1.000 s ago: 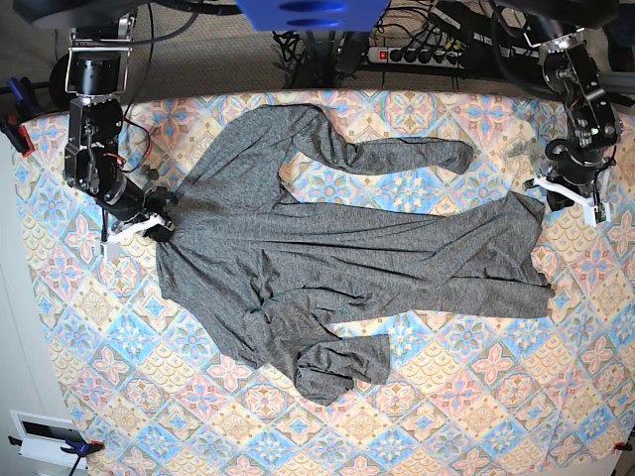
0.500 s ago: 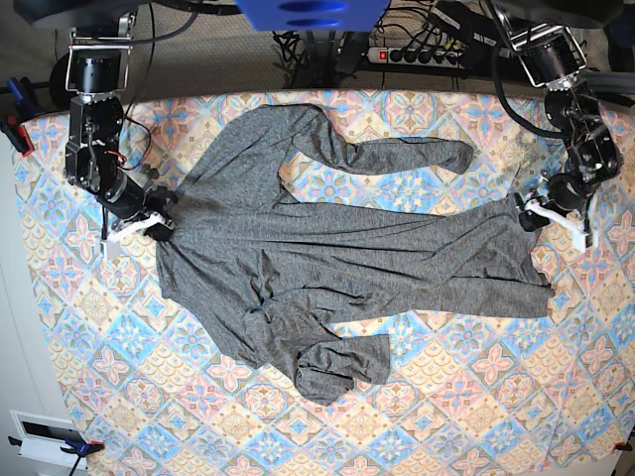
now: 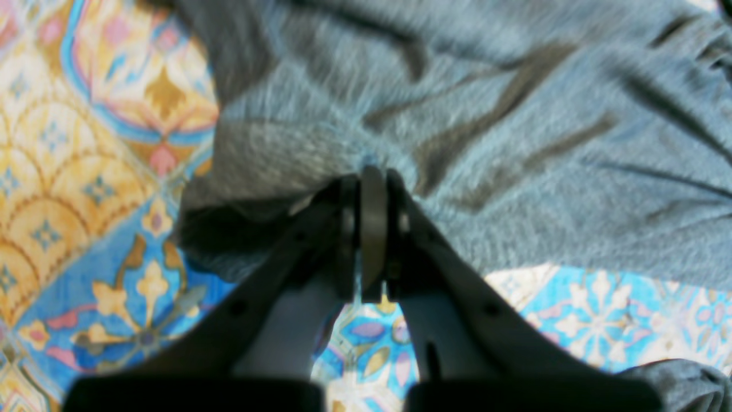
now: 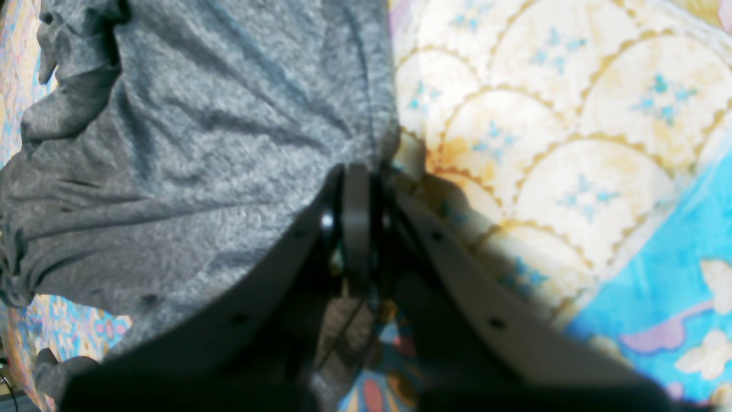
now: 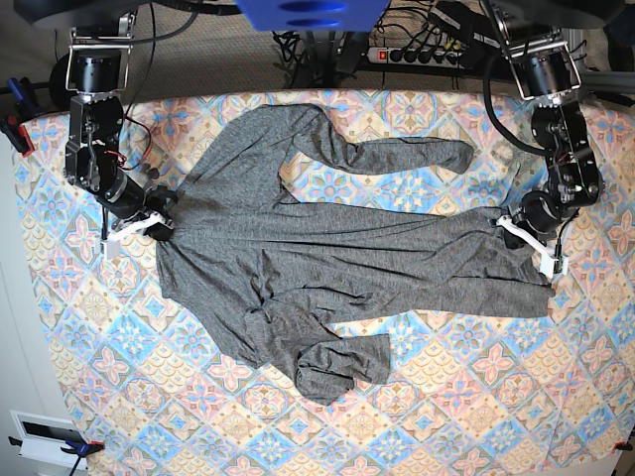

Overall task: Layout the t-shirt on the table in an organized manner, then fold the t-shirt properly
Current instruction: 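Move the left gripper along the shirt side toward the hem and grasp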

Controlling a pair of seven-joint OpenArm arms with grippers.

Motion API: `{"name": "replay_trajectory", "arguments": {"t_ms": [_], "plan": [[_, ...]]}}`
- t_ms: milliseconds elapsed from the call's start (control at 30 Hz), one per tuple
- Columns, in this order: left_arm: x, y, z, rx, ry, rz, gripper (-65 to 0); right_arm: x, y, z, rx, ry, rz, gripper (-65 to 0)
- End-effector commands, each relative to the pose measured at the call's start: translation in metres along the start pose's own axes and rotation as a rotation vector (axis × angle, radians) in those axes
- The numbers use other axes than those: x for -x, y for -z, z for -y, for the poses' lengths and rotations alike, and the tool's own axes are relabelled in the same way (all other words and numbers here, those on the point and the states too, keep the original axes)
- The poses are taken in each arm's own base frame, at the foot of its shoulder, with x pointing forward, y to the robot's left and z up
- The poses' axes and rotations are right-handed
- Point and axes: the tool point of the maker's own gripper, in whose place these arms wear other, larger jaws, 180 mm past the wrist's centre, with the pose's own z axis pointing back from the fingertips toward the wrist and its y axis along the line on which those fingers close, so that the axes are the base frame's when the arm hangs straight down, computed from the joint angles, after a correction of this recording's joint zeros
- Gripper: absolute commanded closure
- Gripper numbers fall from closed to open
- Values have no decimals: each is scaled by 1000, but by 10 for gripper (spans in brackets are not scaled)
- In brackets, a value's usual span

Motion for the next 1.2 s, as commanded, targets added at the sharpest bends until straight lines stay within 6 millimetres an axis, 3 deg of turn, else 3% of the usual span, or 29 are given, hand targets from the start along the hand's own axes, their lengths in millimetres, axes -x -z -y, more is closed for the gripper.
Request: {"name": "replay_trajectory", "arguments": {"t_ms": [0,167,233,333,500,700,967,1167], "plan": [[-32,-11,-10,-22,-9,88,0,5,-4,18,75,-18,-40,-1],[-55,-9,-36,-41,-135,136,0,11,-1,12,60,-5,-46,-1],[-55,-2,-42,-37,-188,125,0,16,-1,14,64,-2,-54,-1],[-57,11,-45,-19,-245,103,0,32,0,13,61,15,-77,-1],[-55,27,-45,2,-307,76,0,34,1,11,57,19,-78,-1],[-63,29,-44,2,-305,120,0,34,1,11,57,19,-78,-1],[-123,19,-29,46,-298,220,0,34,1,11,57,20,-80,-1],[-157,20,-2,91,-366,273,0,43,5,4,45,-3,-107,-1]]}}
